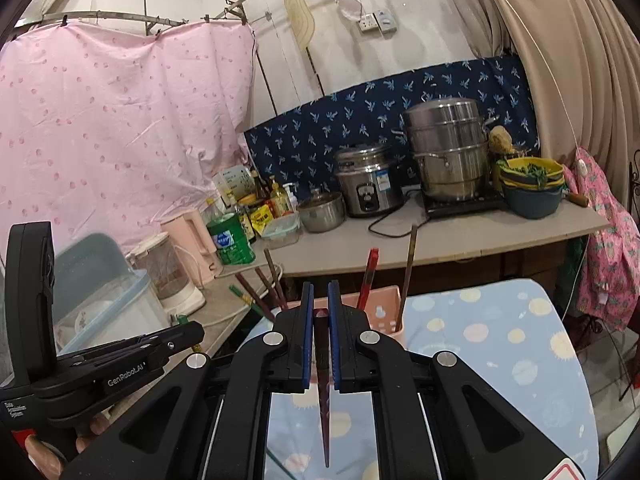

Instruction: Organize utensils

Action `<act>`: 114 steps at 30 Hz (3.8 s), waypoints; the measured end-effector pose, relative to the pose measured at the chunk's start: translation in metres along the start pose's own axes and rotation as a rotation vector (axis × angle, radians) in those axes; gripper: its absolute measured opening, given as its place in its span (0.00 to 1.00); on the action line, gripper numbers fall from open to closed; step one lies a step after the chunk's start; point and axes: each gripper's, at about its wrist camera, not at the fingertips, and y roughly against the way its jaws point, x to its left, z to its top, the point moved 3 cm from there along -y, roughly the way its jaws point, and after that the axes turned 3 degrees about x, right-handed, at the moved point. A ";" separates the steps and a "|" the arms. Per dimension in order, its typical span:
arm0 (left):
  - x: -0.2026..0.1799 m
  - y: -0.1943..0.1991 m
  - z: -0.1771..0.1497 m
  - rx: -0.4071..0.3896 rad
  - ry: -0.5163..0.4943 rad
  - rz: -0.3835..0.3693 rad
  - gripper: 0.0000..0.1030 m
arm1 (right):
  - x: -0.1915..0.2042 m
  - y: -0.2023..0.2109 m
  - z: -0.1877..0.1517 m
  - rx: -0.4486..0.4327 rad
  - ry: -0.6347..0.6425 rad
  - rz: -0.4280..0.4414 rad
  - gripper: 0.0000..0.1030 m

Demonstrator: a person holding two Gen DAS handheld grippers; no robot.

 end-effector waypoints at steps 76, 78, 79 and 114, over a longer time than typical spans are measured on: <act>0.001 -0.030 -0.006 -0.063 -0.070 0.128 0.44 | -0.006 -0.043 -0.027 0.114 0.011 -0.060 0.35; 0.000 -0.028 -0.012 -0.054 -0.072 0.132 0.44 | -0.003 -0.039 -0.034 0.121 0.027 -0.067 0.37; 0.001 -0.028 -0.016 -0.049 -0.073 0.135 0.44 | -0.001 -0.037 -0.038 0.123 0.035 -0.073 0.37; 0.011 -0.064 -0.128 0.117 -0.068 0.204 0.81 | -0.023 -0.024 -0.137 0.263 0.090 -0.191 0.71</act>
